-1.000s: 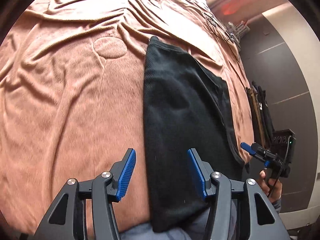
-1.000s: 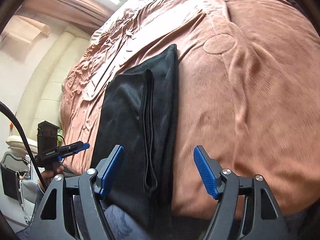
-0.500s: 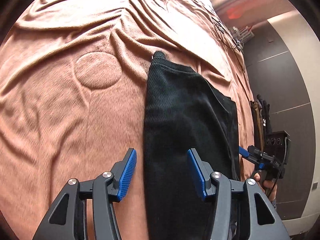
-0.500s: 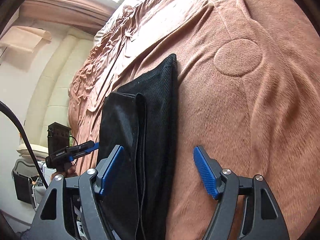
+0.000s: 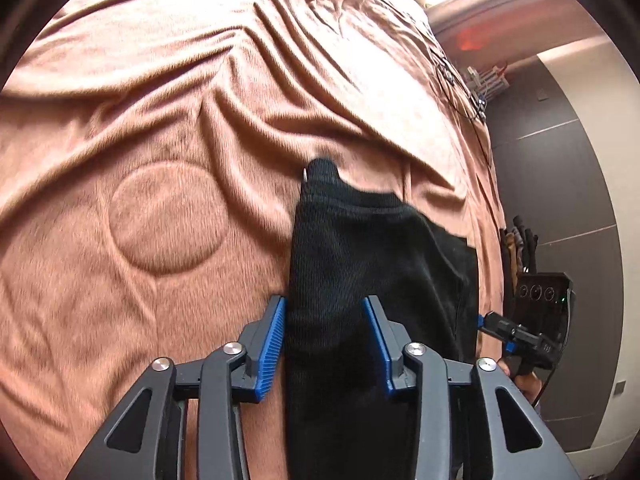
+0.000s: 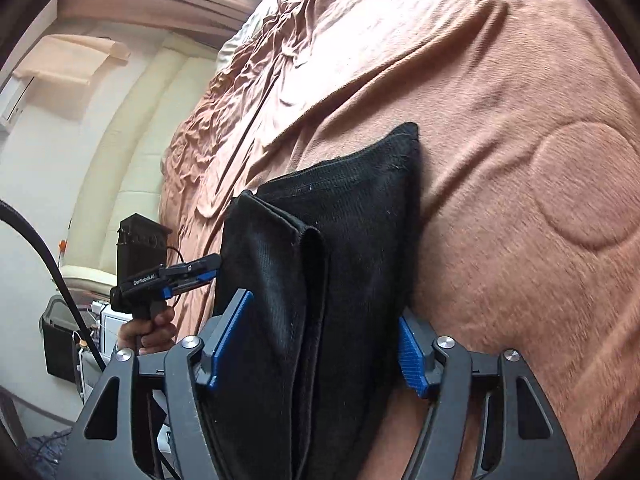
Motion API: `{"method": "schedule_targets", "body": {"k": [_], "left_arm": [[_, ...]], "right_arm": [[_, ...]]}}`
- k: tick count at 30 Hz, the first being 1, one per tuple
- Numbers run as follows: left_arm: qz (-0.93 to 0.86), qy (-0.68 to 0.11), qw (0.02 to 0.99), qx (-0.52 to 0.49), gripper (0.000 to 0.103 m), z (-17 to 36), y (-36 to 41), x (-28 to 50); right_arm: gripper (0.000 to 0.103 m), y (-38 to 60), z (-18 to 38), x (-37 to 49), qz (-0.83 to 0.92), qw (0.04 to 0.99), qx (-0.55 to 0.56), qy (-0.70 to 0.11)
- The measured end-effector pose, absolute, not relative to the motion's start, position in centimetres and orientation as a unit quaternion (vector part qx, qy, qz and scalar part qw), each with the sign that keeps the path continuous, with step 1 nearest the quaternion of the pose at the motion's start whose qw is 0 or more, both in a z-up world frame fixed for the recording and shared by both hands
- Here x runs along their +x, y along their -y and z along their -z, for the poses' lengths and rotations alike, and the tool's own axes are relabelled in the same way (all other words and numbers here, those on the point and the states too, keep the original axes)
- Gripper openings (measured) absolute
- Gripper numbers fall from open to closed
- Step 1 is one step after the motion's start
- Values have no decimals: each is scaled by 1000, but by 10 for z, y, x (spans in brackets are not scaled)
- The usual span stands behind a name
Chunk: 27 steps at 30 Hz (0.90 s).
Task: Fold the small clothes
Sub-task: 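Close both grippers on the end of the folded black shirt and lift it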
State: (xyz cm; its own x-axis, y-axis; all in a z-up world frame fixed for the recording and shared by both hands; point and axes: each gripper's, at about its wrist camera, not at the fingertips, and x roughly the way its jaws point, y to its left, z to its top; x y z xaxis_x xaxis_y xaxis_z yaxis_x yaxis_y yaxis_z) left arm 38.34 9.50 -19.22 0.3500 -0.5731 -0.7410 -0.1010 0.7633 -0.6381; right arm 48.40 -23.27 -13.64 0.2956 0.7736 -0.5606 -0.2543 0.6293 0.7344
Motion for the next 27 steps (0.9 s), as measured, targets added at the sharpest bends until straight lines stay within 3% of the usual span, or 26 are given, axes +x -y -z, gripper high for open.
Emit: {"method": "schedule_targets", "body": {"k": [8, 15, 22, 27], "left_arm": [[158, -543, 762, -315, 29, 197, -98, 406], [160, -536, 767, -314, 29, 197, -97, 423], [151, -533, 776, -300, 12, 196, -92, 429], [158, -519, 785, -298, 10, 181, -90, 424]], "right_arm": [[53, 224, 139, 502, -357, 758, 255, -483], [48, 203, 136, 510, -361, 768, 214, -484], [14, 196, 131, 509, -323, 785, 187, -494], [7, 184, 110, 495, -304, 809, 148, -481]]}}
